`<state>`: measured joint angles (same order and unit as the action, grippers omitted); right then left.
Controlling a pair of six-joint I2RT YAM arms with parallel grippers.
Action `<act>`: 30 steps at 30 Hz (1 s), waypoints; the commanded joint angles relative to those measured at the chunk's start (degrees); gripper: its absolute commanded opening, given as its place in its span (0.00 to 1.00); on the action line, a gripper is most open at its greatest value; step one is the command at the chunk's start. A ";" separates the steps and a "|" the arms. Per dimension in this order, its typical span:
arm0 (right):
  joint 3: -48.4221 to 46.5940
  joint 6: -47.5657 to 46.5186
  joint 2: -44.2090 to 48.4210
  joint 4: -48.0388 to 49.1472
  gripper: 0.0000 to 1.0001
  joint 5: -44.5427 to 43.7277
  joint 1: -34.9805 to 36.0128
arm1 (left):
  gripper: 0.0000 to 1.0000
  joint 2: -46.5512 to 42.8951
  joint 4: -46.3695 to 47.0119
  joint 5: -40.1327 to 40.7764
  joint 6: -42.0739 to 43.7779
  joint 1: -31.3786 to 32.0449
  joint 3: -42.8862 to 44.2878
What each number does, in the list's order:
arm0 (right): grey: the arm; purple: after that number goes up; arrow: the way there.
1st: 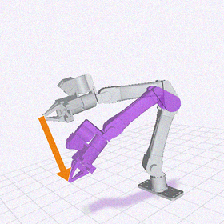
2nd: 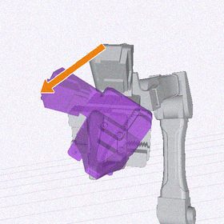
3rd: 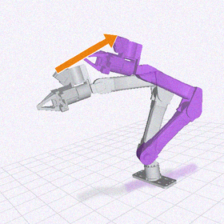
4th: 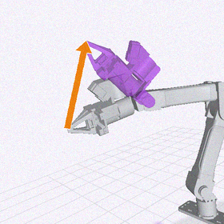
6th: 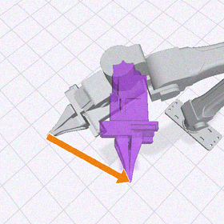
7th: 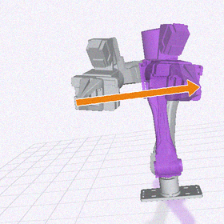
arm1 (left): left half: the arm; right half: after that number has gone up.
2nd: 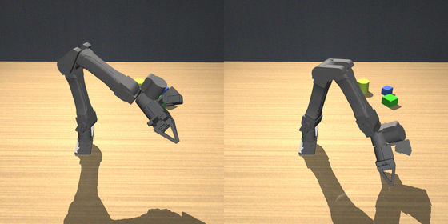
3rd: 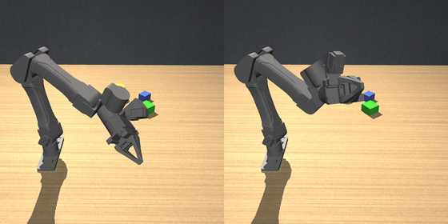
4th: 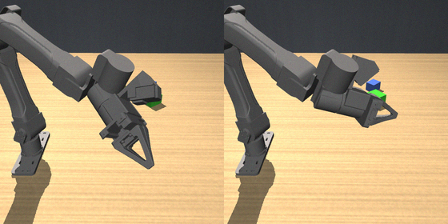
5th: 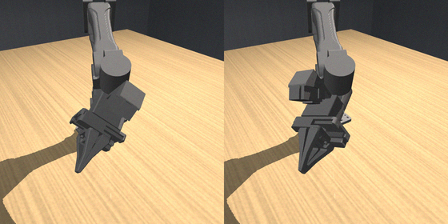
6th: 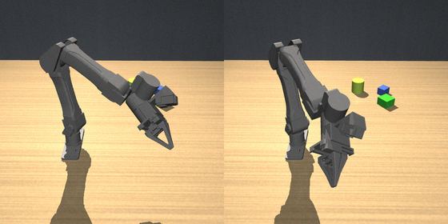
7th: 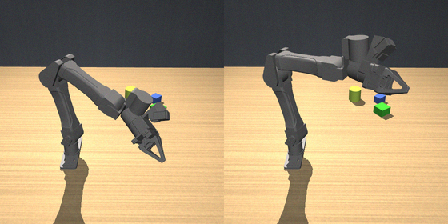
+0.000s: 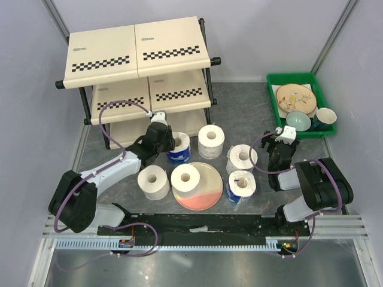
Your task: Place and organize the paper towels onto the shelf
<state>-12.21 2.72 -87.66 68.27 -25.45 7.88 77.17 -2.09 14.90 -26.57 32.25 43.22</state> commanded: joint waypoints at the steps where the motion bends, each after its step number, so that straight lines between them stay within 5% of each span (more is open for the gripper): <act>1: -0.62 -0.08 0.12 2.04 0.98 -0.04 -0.06 | 0.28 -5.78 -4.06 -0.04 0.99 0.62 3.62; 17: -0.62 -0.09 0.12 1.95 0.98 0.05 0.03 | 0.24 -29.17 -11.98 -9.70 2.75 0.88 16.79; 30: -0.62 -0.17 0.12 1.95 0.98 0.05 0.03 | 0.26 -22.43 -12.24 -9.97 11.17 0.88 41.05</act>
<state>-12.21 2.72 -87.66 68.27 -25.45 7.88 50.33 -17.67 5.08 -21.34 32.88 75.72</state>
